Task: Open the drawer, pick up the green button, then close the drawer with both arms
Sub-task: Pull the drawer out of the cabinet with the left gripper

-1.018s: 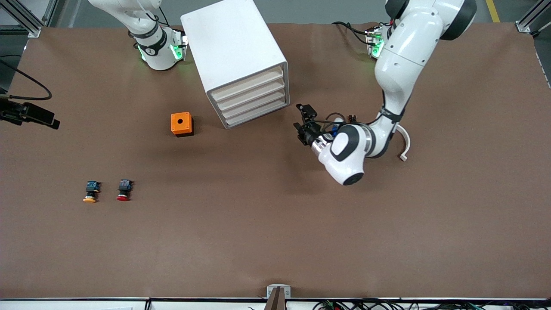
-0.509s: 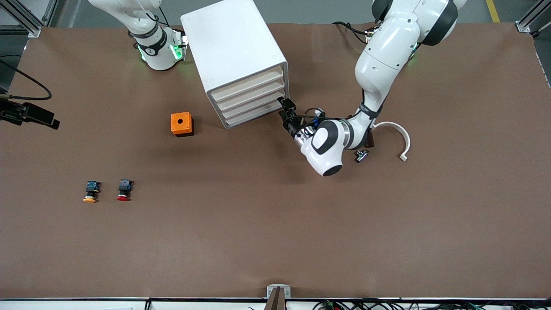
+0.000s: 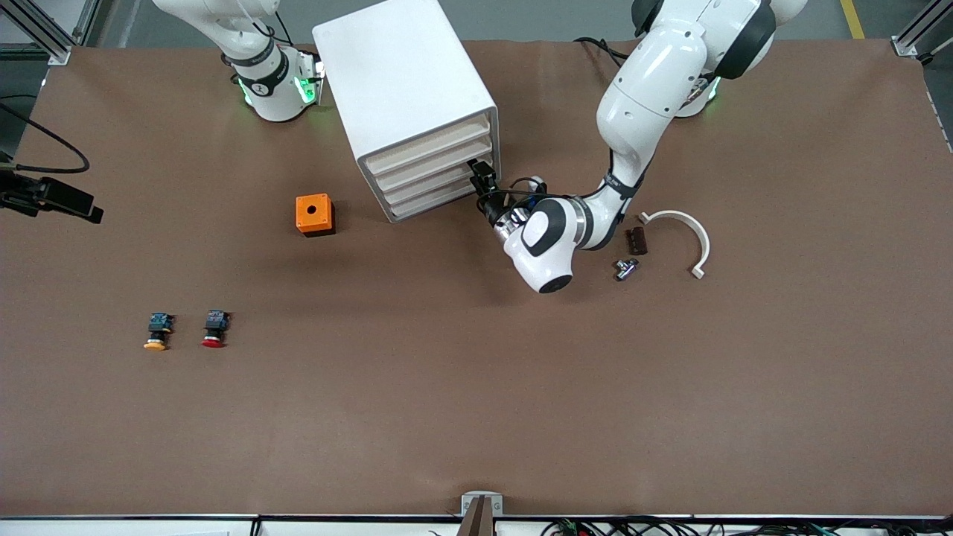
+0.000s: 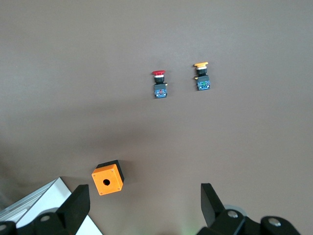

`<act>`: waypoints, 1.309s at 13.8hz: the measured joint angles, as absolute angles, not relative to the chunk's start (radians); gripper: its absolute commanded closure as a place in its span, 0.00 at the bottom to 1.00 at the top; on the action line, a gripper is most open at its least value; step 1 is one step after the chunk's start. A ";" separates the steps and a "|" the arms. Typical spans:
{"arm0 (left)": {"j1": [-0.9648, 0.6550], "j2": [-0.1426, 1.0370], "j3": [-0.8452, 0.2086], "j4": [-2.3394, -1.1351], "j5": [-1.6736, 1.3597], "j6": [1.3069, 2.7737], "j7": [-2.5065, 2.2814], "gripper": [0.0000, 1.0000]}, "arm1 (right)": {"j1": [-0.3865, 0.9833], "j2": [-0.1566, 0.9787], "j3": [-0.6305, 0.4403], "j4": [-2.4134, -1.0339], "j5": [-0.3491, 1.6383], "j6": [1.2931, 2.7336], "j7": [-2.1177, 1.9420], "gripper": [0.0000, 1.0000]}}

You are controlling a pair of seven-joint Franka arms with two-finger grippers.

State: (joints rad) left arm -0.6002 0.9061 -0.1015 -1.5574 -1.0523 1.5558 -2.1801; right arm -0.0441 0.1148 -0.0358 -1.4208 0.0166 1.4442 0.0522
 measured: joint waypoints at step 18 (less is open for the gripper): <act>-0.470 0.909 0.005 -1.455 -1.085 1.569 -2.224 0.82 | -0.043 0.116 -0.029 -1.403 0.018 1.445 0.066 0.00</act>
